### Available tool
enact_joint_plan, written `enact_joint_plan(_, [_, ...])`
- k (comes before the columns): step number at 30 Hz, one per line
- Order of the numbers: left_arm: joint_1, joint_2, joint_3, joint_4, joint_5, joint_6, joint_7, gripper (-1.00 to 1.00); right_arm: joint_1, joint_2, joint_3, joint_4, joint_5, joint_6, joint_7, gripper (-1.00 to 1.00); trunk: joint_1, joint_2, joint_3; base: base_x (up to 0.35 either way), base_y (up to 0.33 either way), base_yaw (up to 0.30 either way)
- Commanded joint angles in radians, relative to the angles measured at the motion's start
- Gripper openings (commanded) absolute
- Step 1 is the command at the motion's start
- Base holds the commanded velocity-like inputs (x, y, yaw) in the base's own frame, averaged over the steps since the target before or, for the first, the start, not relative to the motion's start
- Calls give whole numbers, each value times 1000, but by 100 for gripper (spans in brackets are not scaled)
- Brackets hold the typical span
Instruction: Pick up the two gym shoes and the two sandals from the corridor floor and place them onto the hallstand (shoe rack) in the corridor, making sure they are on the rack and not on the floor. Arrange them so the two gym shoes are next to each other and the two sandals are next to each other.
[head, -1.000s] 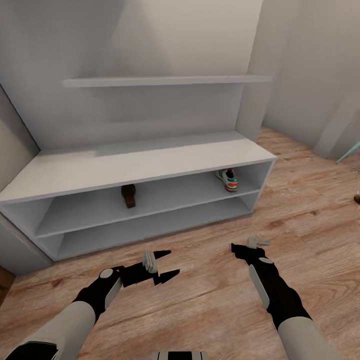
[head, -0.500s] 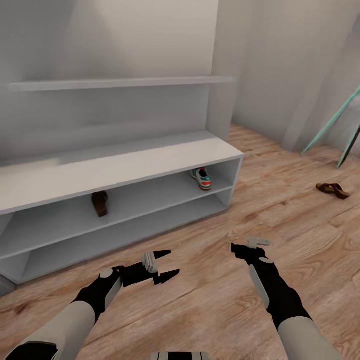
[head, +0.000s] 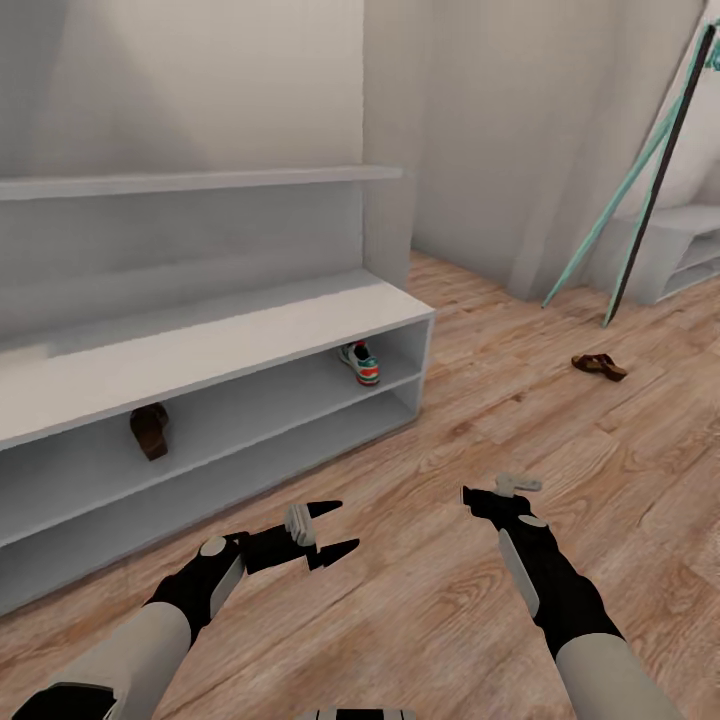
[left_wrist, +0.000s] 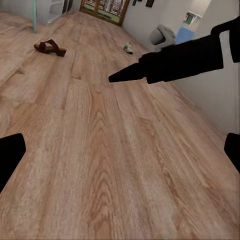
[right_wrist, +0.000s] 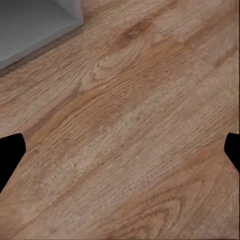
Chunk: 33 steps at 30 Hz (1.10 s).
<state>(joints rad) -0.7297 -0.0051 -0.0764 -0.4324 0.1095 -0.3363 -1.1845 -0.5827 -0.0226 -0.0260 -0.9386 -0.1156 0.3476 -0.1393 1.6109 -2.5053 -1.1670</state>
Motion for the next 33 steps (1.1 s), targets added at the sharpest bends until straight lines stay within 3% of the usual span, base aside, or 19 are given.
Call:
enact_joint_plan(1, [-1, 1, -8, 1, 10, -4, 0, 100, 0, 0, 1, -2, -10, 4, -6, 100, -1, 0, 4, 0, 0, -284])
enact_joint_plan(10, [-1, 1, -8, 1, 10, -4, 0, 100, 0, 0, 0, -2, -10, 4, -6, 100, -5, 2, 43, 0, 0, -284])
enact_joint_plan(26, [-1, 2, -7, 2, 11, -4, 0, 100, 0, 0, 0, -1, -10, 4, -6, 100, -5, 2, 51, 3, 0, -284])
enact_joint_plan(33, [-1, 2, -8, 2, 10, -4, 0, 100, 0, 0, 0, -1, -10, 4, -6, 100, -5, 2, 54, 190, -98, -284])
